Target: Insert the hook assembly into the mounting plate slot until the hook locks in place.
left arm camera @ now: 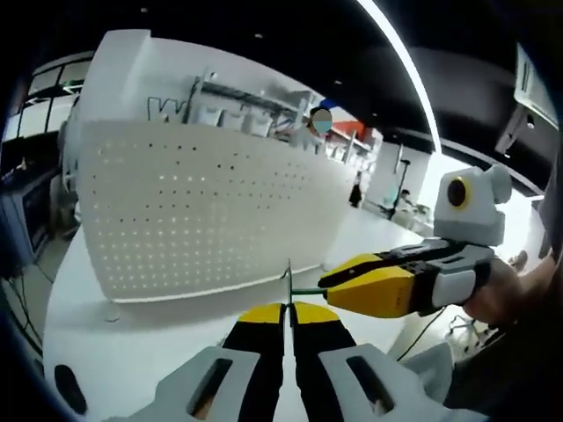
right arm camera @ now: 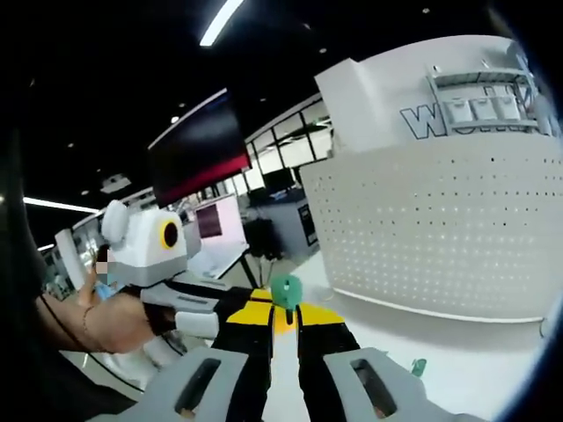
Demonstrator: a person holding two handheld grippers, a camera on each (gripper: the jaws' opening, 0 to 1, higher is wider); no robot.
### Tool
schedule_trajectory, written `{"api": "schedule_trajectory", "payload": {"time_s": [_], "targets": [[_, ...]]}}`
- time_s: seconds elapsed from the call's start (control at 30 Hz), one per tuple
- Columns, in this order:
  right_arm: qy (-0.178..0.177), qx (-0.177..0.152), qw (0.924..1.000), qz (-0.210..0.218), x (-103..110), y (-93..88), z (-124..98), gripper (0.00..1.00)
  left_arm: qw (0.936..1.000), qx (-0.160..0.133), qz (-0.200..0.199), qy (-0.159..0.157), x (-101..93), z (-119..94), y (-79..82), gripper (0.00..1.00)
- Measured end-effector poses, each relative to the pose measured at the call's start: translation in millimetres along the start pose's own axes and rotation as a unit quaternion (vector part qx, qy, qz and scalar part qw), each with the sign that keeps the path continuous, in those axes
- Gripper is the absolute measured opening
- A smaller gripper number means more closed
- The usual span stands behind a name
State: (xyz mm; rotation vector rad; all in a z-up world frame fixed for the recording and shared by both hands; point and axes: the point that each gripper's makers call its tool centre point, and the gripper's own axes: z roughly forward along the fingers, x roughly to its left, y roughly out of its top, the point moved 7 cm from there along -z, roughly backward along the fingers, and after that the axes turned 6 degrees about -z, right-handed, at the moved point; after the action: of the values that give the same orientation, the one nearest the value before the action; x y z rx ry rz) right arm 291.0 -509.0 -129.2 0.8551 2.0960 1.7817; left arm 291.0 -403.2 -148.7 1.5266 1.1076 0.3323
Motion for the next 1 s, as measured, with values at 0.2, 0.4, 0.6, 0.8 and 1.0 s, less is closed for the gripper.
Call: {"api": "schedule_trajectory", "payload": {"time_s": [0.2,0.4,0.6,0.8,1.0], "targets": [[-0.006,-0.009,0.9999,0.004,-1.3,1.5,-0.1,0.07,0.9999,-0.003,0.003,-0.01,-6.3,1.5,0.2,0.02],[-0.007,-0.015,0.9998,0.008,-2.3,2.6,-1.4,0.05,0.9999,-0.009,0.005,-0.014,-8.5,0.5,3.1,0.02],[0.002,-0.025,0.9995,0.02,0.3,5.5,-2.4,0.02,0.9996,-0.018,0.002,-0.023,-10.6,-1.0,5.1,0.02],[0.007,-0.022,0.9993,0.03,0.6,4.8,-1.5,0.02,0.9996,-0.019,0.005,-0.02,-9.9,-1.9,4.3,0.02],[-0.001,-0.016,0.9996,0.025,0.3,1.2,0.4,0.01,0.9998,-0.013,0.013,-0.011,-8.9,-0.9,0.3,0.02]]}}
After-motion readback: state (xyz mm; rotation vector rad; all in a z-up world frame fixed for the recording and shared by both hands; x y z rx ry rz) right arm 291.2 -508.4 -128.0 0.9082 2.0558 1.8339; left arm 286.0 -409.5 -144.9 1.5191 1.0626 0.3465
